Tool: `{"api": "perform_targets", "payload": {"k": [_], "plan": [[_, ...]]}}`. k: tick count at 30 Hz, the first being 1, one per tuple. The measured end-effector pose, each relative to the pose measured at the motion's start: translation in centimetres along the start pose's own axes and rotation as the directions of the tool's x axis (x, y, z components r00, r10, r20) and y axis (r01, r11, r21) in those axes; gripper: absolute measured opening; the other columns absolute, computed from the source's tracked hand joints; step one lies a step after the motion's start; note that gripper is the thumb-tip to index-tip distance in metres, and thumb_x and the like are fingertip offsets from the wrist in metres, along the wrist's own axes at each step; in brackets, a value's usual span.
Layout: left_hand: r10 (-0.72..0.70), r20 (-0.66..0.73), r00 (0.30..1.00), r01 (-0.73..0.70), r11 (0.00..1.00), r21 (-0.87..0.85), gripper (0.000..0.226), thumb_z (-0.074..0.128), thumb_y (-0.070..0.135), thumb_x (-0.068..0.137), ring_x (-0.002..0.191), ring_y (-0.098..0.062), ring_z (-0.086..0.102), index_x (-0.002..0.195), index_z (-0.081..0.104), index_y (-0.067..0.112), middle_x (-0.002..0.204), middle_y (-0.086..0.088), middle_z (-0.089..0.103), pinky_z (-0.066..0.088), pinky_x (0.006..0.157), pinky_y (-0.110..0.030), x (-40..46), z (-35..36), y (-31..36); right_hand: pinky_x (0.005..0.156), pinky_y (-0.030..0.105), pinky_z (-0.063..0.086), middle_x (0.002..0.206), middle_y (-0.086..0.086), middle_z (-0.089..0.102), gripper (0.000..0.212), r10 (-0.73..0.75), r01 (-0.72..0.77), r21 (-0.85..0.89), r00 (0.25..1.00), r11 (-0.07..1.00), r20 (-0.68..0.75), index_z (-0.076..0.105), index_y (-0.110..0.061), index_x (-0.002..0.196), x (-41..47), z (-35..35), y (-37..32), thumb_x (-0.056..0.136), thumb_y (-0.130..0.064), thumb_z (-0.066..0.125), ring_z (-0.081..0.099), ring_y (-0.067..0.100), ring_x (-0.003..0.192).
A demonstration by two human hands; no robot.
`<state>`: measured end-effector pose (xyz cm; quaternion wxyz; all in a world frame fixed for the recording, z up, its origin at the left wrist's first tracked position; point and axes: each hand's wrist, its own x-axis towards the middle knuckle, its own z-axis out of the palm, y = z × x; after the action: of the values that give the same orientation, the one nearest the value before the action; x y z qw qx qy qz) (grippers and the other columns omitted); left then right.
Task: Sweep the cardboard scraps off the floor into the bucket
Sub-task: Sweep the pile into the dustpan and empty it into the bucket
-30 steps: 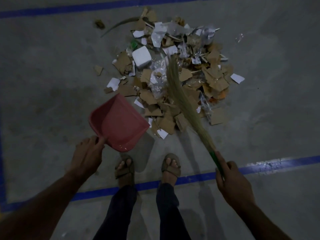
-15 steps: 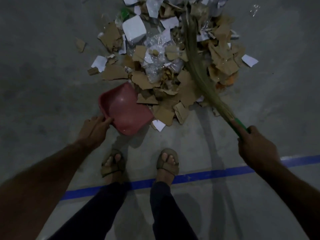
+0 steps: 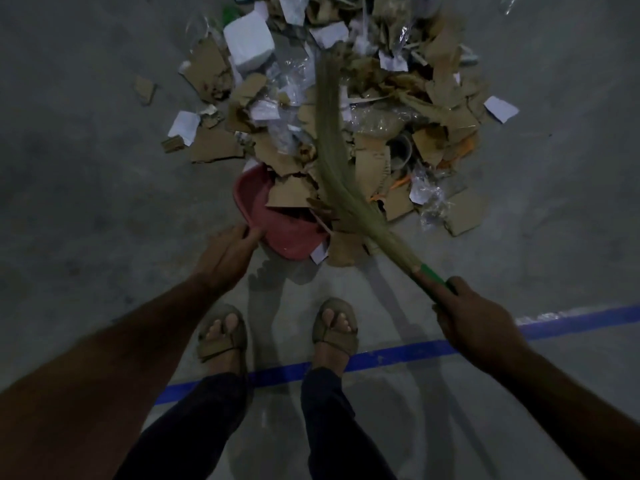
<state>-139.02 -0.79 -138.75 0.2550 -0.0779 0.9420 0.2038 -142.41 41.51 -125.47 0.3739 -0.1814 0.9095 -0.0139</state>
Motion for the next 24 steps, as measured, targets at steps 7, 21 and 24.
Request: {"api": "perform_targets", "payload": {"k": [7,21,24], "plan": [[-0.01,-0.047,0.999,0.009,1.0,-0.024,0.032,0.036,0.035,0.108,0.106,-0.033,0.056,0.135,0.049,0.024,0.116,-0.006,0.056,0.048,0.088,-0.046,-1.7,2.3,1.9,0.05,0.032,0.047,0.101,-0.008,0.038,0.072,0.022,-0.026,0.235,1.0,0.972,0.02,-0.004,-0.053,0.152,-4.4,3.4,-4.1,0.1,-0.032,0.042,0.047,0.01,0.062],[0.099,-0.118,0.988,-0.092,0.994,0.058,0.05,0.043,0.022,0.102,0.099,-0.026,0.052,0.151,0.036,0.024,0.116,-0.008,0.052,0.05,0.082,-0.045,-8.4,1.1,4.2,0.045,0.032,0.041,0.097,-0.006,0.04,0.087,0.093,-0.09,0.275,0.996,0.957,0.003,-0.001,-0.049,0.155,-15.7,3.4,-8.2,0.093,-0.026,0.056,0.046,0.019,0.058],[0.105,-0.158,0.982,-0.097,0.994,0.053,0.048,0.032,0.025,0.102,0.097,-0.029,0.052,0.149,0.039,0.021,0.113,-0.01,0.052,0.049,0.08,-0.048,-10.7,-1.9,5.8,0.044,0.029,0.038,0.095,-0.006,0.039,0.088,0.136,-0.125,0.249,0.99,0.96,-0.028,0.0,-0.05,0.154,-18.6,2.0,-9.2,0.092,-0.027,0.057,0.044,0.016,0.058]]}}
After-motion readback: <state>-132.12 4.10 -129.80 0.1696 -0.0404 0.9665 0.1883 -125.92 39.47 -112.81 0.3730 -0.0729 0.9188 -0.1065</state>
